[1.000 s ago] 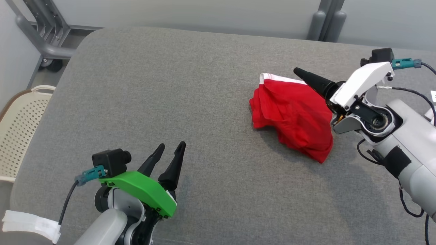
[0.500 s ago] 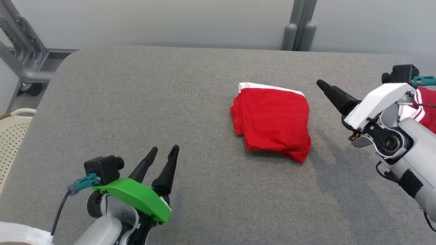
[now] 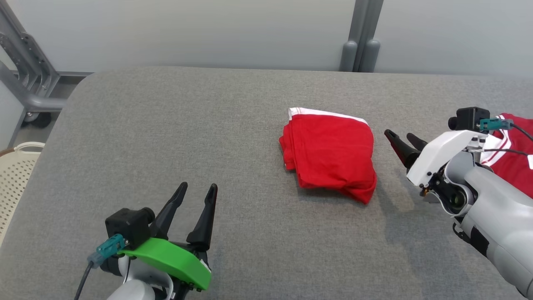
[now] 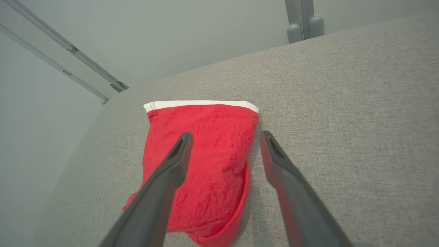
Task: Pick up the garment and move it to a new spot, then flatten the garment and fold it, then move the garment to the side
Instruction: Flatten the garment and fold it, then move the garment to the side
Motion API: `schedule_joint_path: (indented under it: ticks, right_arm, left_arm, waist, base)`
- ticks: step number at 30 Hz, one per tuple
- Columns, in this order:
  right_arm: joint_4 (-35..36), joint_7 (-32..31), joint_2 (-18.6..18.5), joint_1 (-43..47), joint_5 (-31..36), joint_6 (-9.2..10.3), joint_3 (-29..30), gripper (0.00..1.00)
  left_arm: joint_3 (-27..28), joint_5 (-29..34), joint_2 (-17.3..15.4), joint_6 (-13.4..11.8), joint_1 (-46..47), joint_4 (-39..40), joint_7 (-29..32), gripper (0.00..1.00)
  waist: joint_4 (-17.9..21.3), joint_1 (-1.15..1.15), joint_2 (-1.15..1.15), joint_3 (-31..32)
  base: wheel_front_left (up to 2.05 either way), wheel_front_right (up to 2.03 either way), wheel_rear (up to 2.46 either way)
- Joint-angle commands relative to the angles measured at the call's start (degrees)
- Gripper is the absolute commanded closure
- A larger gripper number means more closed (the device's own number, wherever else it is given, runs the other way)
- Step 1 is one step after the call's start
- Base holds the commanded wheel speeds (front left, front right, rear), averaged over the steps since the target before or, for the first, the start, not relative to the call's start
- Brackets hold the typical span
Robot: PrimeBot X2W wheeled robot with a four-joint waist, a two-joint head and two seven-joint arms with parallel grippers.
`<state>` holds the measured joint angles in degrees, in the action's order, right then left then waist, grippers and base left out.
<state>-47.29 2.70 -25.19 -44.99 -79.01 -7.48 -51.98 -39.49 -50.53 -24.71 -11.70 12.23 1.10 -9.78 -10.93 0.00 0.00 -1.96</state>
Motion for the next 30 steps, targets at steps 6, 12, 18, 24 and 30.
schedule_joint_path:
  ticks: [6, 12, 18, 24, 30]
  right_arm:
    - [-4.79, -1.1, 2.15, -1.08, -1.37, -0.02, 0.49, 0.0]
    - [-10.19, -10.71, 3.32, -3.72, -3.75, -0.02, 0.11, 0.0]
    - [-17.69, -20.44, 3.91, -8.2, -4.64, -0.02, -0.32, 0.0]
    - [-21.51, -24.38, 4.59, -11.25, -5.25, -0.02, 0.08, 0.0]
    - [-23.53, -27.08, 5.35, -11.8, -6.5, -0.02, 0.81, 0.0]
  left_arm:
    - [-0.69, 2.19, -0.33, -0.88, -0.82, 0.22, -1.18, 0.0]
    - [-0.88, 2.47, -0.16, -1.04, 0.08, -0.01, -1.03, 0.0]
    - [-0.98, 2.29, 0.09, -0.8, 1.13, -0.39, -0.71, 0.0]
    - [-0.89, 1.99, 0.21, -0.6, 1.65, -0.52, -0.71, 0.0]
    - [-1.04, 1.74, 0.44, -0.33, 2.21, -0.9, -0.61, 0.0]
  waist:
    - [-2.38, 0.0, 0.0, -0.99]
    - [-4.0, 0.0, 0.0, -2.63]
    - [-5.8, 0.0, 0.0, -4.01]
    - [-7.52, 0.0, 0.0, -5.47]
    - [-8.86, 0.0, 0.0, -6.95]
  base:
    - [0.0, 0.0, 0.0]
    - [0.0, 0.0, 0.0]
    - [0.0, 0.0, 0.0]
    - [0.0, 0.0, 0.0]
    - [0.0, 0.0, 0.0]
